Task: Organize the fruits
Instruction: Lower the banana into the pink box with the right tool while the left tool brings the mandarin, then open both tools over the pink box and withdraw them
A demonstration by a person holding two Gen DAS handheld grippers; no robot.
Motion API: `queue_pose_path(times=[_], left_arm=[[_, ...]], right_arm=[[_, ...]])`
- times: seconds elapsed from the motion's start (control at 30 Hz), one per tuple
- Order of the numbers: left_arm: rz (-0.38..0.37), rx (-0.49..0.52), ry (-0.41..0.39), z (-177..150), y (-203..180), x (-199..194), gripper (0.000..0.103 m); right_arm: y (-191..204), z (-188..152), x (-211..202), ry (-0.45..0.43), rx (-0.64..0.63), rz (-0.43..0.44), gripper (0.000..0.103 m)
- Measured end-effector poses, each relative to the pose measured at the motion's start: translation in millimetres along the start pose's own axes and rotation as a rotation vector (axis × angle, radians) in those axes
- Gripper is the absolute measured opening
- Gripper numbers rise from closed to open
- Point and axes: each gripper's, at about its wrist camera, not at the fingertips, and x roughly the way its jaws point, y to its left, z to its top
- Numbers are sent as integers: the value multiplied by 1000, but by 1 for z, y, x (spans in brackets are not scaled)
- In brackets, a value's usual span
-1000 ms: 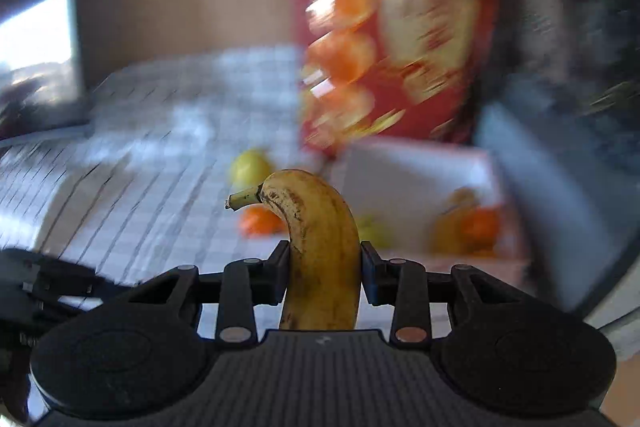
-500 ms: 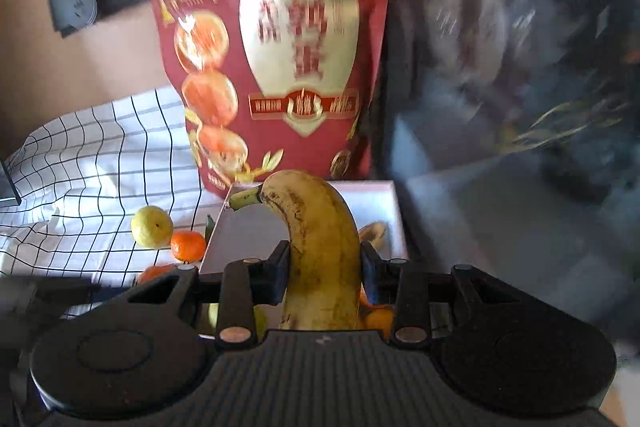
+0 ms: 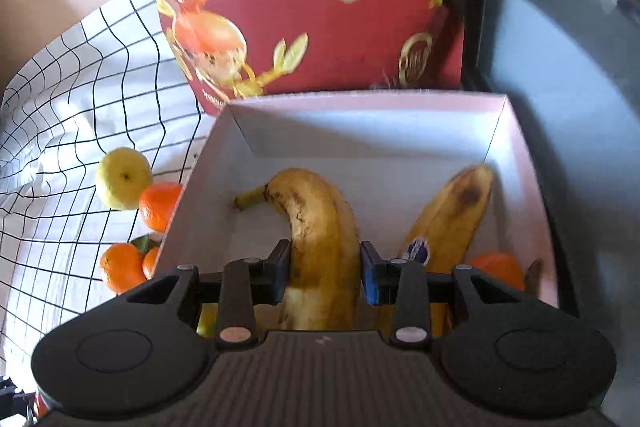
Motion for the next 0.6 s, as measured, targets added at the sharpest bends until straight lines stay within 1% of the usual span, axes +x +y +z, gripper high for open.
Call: queue_pose_path(times=[0.07, 0.17, 0.23, 0.3, 0.37, 0.43, 0.5, 0.6], left_arm=[[-2, 3, 7, 1, -1, 4, 50], [-24, 20, 8, 9, -8, 11, 50], [-42, 43, -12, 18, -15, 16, 50], [-55, 79, -26, 29, -23, 17, 50], [-66, 120, -48, 44, -34, 22, 50], [-72, 156, -62, 60, -44, 30, 50], [-76, 185, -65, 74, -53, 40, 50], [-63, 212, -54, 90, -64, 62, 50]], right_arm=[[-7, -4, -2, 15, 41, 30, 38], [-13, -7, -11, 7, 73, 72, 39], [-15, -8, -16, 3, 82, 92, 41], [-16, -10, -30, -37, 91, 103, 41], [-16, -14, -54, -106, 80, 82, 42], [-14, -24, -81, -179, 59, 42, 45], [-11, -37, -104, -237, 28, 3, 58], [-4, -60, -127, -276, -60, -99, 59]])
